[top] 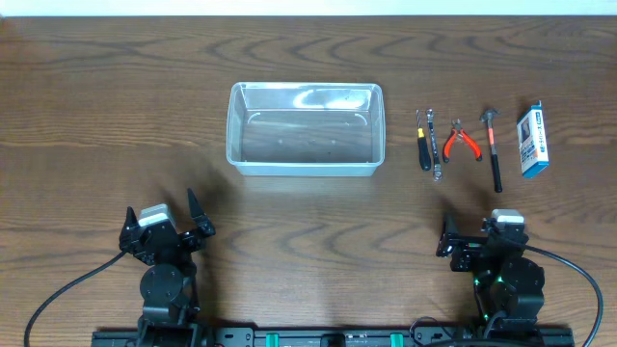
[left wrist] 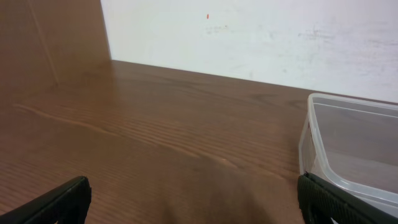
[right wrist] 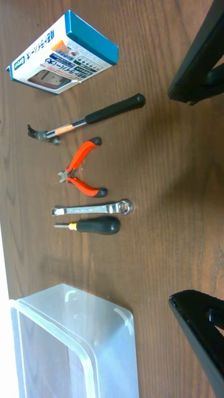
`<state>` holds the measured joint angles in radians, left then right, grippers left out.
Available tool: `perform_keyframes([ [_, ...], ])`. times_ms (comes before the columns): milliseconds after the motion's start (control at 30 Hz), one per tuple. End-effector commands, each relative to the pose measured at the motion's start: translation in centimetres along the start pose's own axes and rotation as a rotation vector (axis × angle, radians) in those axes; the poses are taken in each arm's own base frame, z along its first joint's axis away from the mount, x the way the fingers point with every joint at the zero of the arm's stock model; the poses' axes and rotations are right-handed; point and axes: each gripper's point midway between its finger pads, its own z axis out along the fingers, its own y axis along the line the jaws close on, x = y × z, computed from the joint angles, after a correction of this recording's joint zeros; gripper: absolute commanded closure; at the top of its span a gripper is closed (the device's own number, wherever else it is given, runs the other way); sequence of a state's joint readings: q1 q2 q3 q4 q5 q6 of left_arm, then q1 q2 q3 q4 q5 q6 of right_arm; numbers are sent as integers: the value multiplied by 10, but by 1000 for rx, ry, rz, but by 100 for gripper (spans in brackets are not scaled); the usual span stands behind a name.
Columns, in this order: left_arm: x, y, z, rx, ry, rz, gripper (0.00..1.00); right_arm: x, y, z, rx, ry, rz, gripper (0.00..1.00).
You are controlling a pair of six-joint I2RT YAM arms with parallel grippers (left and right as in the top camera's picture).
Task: Pack container
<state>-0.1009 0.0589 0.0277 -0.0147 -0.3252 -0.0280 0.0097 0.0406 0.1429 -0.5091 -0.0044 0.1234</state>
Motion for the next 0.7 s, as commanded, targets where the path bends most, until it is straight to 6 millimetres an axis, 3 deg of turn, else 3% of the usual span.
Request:
perform_keyframes([
  [0,16,4,1,-22,42,19,2,-1,-1,0,2,-8,12,1],
  [233,16,4,1,-22,42,19,2,-13,13,-5,-75,-35,55,1],
  [500,16,4,1,-22,42,19,2,-80,17,-29,-47,-45,-11,1],
  [667,16,4,1,-22,42,19,2,-117,21,-12,-24,128,-24,1],
])
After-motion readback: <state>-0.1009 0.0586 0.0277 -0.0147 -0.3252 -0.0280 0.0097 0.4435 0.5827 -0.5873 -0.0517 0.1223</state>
